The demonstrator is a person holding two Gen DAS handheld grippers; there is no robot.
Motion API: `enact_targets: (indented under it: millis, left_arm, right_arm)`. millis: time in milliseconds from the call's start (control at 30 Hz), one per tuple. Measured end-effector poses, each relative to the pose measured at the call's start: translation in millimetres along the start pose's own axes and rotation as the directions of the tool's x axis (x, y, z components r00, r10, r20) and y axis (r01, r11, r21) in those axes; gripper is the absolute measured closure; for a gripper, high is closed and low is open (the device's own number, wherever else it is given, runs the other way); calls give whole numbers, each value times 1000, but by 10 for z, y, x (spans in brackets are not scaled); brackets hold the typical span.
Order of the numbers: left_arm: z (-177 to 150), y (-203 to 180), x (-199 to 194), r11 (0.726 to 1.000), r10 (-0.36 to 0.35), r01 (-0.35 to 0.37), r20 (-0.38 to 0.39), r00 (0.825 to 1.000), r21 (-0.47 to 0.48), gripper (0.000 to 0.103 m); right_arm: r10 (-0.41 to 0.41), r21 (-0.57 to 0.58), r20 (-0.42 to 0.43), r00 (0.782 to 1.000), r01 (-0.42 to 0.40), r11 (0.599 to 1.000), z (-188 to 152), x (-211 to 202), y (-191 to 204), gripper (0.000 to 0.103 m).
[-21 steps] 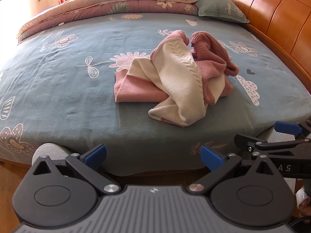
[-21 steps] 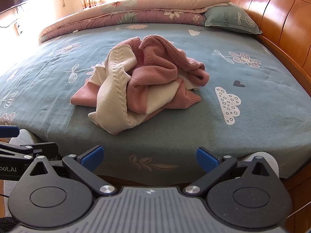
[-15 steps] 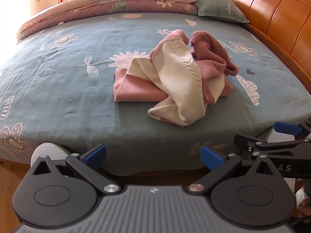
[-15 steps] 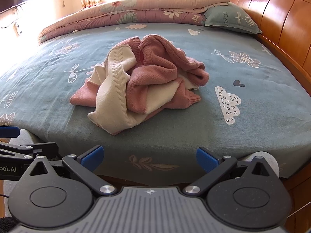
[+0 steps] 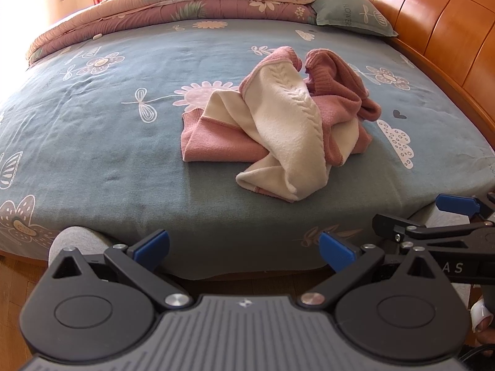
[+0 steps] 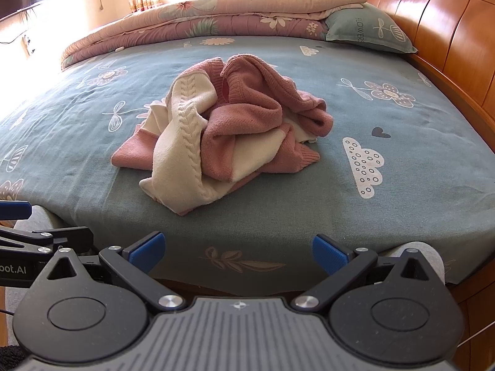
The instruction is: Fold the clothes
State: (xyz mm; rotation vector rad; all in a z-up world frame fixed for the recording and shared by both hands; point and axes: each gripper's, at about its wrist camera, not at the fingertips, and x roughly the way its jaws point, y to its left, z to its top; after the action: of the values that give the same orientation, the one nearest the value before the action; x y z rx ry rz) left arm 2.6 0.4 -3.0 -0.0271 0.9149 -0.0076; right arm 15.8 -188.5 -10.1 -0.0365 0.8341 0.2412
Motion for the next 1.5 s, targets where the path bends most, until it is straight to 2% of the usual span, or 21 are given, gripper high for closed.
enact_targets:
  millis: [1500]
  left_arm:
    - [-45, -27, -3, 1000, 14, -14, -5, 1000, 0, 1]
  right_arm:
    - [-2, 7, -15, 1000, 2, 1000, -26, 37, -15, 0]
